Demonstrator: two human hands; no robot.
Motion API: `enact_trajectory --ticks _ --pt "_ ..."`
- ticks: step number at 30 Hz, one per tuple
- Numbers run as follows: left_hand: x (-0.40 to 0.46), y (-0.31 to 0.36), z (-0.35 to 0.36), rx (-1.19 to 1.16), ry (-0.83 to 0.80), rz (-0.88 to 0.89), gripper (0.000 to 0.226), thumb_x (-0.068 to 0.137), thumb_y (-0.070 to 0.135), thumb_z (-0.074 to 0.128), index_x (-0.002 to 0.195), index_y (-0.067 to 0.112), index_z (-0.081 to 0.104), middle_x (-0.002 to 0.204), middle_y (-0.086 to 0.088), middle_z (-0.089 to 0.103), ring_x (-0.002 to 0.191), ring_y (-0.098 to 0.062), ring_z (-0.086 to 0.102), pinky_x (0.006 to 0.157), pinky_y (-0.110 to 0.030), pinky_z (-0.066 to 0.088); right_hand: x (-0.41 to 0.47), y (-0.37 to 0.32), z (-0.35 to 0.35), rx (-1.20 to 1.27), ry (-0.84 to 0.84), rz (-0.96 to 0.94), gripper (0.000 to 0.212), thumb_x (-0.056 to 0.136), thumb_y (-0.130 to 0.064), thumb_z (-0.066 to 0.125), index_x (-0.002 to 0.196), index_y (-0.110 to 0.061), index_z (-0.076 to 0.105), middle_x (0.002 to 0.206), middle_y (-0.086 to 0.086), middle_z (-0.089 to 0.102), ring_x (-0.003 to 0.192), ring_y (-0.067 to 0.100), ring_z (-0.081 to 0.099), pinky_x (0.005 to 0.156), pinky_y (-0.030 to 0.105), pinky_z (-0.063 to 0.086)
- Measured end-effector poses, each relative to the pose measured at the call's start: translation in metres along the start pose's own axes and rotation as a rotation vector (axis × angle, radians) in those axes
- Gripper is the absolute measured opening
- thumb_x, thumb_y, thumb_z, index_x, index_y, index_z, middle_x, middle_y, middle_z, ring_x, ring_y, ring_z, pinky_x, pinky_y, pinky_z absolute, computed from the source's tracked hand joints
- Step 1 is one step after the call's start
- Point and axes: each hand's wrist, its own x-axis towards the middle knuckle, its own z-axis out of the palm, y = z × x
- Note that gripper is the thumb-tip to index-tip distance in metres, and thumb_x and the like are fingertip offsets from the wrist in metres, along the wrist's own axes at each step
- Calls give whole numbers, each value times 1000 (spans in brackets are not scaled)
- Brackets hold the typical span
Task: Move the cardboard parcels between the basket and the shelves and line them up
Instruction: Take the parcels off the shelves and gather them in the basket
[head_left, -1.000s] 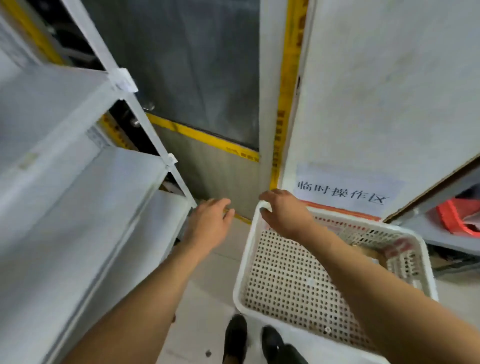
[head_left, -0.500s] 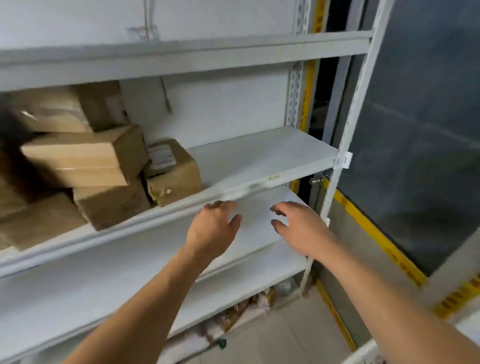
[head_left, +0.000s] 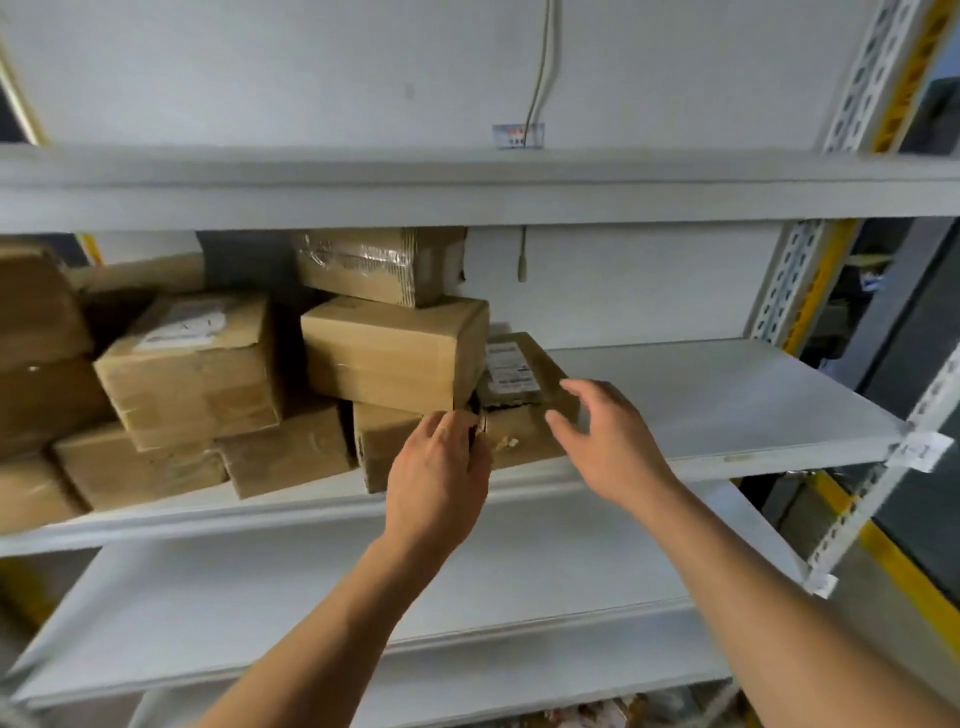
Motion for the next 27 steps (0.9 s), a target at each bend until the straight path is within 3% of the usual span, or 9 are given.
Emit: enact_trajectory --ticks 4,7,10,13,15,18,20,24,27 --pt "12 -20 -31 3 228 -63 25 100 26 65 122 16 67 122 -4 63 91 -20 66 69 -28 51 26 -34 9 108 -37 -85 64 98 -58 61 153 -29 46 152 -1 53 140 19 49 113 41 47" --pt "27 -39 -54 19 315 -159 47 98 27 68 140 13 54 144 -9 51 123 -26 57 94 -33 54 41 -63 20 178 -91 -121 83 91 -71 63 160 -34 35 161 -5 45 147 19 44 117 39 40" --pt "45 -54 -73 -53 227 -265 77 97 29 69 161 14 28 166 -11 26 152 -30 30 118 -38 34 41 -84 37 307 -205 -94 105 84 -74 70 166 -35 16 167 -2 34 151 22 38 117 38 36" --pt "66 -62 -86 -240 120 -407 89 99 31 66 167 15 10 167 -13 26 151 -29 33 115 -32 30 41 -90 57 393 -179 -82 112 82 -69 74 166 -29 12 164 -1 38 149 22 41 113 35 38" --pt "72 -64 -89 -274 73 -442 93 97 33 68 167 16 8 163 -12 38 147 -29 42 118 -38 36 41 -91 64 411 -163 -40 102 83 -68 72 160 -23 24 153 -1 49 139 22 50 104 31 43" --pt "70 -67 -86 -272 88 -423 88 95 36 70 165 19 21 158 -7 46 144 -26 46 118 -44 42 41 -89 64 339 -111 -30 51 96 -54 67 128 -20 47 121 -1 60 101 13 61 74 20 46" --pt "63 -66 -82 -223 103 -401 86 94 34 72 164 18 24 161 -6 42 146 -24 43 121 -43 39 43 -85 58 320 -79 -51 33 102 -45 62 116 -17 52 107 0 63 85 5 58 62 18 42" --pt "43 -51 -74 -216 149 -314 73 97 27 71 161 20 34 156 0 43 119 -9 57 105 -21 47 49 -69 45 340 -57 -37 24 108 -37 56 118 -15 58 104 -1 65 90 11 62 69 27 48" --pt "29 -42 -65 -217 202 -212 56 97 24 68 149 23 49 140 3 54 118 -18 57 99 -40 57 55 -54 36 383 -32 27 25 106 -40 58 120 -19 58 111 1 67 105 25 65 91 43 55"
